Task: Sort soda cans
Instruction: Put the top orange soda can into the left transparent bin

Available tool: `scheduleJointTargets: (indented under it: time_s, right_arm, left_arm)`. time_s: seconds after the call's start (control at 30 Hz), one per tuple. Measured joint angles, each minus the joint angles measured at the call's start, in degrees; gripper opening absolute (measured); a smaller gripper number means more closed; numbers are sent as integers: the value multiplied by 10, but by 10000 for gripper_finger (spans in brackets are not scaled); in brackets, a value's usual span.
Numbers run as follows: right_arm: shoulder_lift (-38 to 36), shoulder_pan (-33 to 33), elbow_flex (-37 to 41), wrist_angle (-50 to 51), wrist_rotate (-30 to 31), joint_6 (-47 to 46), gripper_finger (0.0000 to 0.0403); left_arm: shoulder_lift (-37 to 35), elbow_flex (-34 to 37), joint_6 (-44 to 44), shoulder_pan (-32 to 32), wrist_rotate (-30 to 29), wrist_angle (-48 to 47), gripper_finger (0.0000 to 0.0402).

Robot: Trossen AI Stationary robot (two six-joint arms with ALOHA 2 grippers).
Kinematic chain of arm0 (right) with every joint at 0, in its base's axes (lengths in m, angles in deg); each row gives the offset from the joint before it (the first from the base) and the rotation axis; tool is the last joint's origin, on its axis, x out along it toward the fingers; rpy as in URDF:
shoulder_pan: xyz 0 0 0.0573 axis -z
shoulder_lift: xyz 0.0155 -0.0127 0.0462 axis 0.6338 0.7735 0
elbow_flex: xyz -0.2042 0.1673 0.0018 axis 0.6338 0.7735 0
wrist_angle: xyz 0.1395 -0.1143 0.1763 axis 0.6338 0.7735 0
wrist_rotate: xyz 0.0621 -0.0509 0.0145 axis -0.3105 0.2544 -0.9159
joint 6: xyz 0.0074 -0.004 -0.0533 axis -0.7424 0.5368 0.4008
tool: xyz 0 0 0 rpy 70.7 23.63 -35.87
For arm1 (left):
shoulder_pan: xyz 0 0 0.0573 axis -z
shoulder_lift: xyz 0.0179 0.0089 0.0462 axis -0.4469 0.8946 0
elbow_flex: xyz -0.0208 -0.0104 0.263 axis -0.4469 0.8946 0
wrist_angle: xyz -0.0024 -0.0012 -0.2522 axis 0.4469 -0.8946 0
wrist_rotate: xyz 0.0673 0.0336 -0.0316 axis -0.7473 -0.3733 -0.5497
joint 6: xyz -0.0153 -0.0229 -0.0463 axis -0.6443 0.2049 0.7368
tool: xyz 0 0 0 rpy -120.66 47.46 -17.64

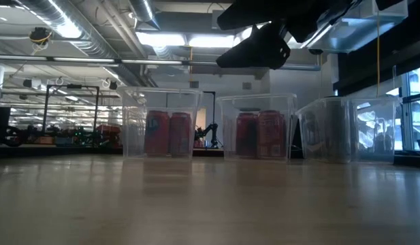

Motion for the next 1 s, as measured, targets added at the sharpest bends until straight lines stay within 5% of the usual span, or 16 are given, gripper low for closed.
scheduleJointTargets:
  time_s: [0.67,1.0]
  right_arm:
    - [0,0,0,-1,1,-1,360]
    - [0,0,0,-2,1,-1,360]
  left_arm:
    - [0,85,-26,-1,0,85,361]
    - [0,87,-54,-4,1,84,294]
